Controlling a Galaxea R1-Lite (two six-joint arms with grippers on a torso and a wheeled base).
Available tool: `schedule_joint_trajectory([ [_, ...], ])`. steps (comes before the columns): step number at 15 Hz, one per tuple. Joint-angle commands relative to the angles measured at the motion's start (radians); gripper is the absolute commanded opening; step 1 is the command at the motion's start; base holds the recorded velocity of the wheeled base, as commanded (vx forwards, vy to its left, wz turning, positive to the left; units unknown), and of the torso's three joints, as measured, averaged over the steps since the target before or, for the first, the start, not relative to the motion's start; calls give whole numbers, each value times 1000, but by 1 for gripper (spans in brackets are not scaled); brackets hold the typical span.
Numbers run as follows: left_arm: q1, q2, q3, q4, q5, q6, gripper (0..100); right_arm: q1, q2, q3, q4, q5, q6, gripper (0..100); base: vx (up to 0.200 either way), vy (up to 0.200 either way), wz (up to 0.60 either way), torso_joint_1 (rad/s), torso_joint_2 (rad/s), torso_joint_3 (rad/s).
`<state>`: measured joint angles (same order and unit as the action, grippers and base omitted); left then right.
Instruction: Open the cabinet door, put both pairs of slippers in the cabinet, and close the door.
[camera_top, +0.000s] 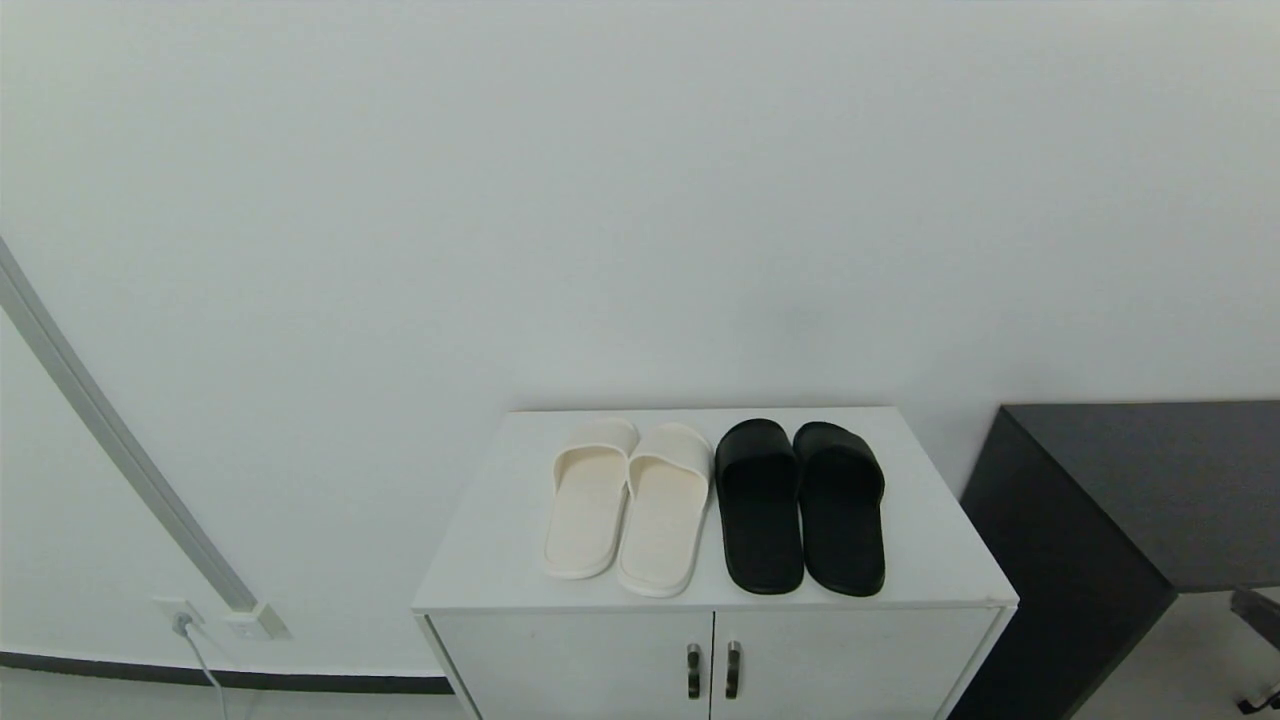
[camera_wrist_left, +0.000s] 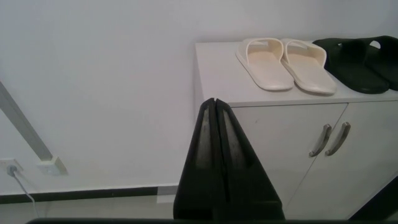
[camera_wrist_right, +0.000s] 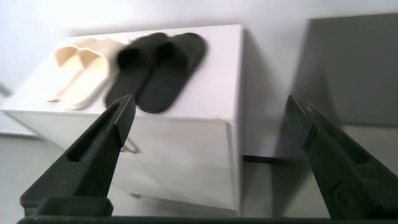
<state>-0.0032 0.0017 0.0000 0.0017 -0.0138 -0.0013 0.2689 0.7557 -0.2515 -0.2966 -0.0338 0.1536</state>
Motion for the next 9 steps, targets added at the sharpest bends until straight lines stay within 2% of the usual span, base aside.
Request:
schedule_joint_trajectory([
  [1,0,0,0,0,0,0,0,122,192,-89,-33,-52,37,100,0,0,0,0,0,0],
  [3,0,0,0,0,0,0,0,200,258,-134,-33,-112,46,100,0,0,0,0,0,0],
  [4,0,0,0,0,0,0,0,291,344,-169,-45,-213,58,100,0,0,0,0,0,0],
  [6,0,0,0,0,0,0,0,412,470,-230,-104,-307,106,100,0,0,0,0,0,0],
  [9,0,0,0,0,0,0,0,512,669,-333,-157,-406,124,100,0,0,0,0,0,0],
])
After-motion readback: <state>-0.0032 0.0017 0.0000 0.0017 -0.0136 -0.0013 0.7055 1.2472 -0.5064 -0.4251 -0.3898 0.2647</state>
